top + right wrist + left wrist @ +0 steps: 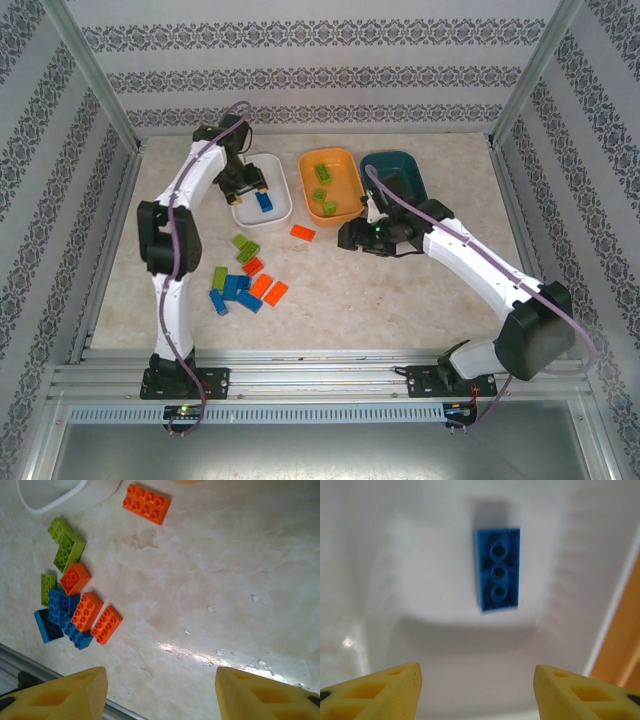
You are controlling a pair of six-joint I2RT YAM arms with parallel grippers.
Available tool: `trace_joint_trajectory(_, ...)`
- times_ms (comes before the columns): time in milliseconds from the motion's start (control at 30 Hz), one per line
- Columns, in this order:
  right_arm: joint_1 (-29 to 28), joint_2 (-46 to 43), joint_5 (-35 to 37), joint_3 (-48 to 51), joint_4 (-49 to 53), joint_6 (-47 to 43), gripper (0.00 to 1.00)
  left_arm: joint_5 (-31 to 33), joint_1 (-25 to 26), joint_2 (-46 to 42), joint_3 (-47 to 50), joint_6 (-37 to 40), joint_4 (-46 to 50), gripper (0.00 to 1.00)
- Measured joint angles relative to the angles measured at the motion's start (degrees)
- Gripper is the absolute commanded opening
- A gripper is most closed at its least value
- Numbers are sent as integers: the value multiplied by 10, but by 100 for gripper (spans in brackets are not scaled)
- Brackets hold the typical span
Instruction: Sort the legos into containers by color
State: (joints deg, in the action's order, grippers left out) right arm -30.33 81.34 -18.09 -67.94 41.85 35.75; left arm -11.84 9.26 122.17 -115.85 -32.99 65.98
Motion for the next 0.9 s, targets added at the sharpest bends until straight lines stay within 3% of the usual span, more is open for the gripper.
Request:
trace_joint_trajectory(233,-7,20,-13,-6,-2,-9,59,57,5,-330,320,3,-8,63)
trace_joint_trajectory(433,-10,34,-26,-6,-14,-15,59,58,5,-496,554,-56,-9,63)
trace_joint_trajectory(633,-22,53,-37,-6,-16,-17,59,36,5,-537,688,-112,-41,63)
trace_joint_trajectory(900,-22,54,-39,-6,-15,-21,59,15,5,-516,733,-143,-107,62)
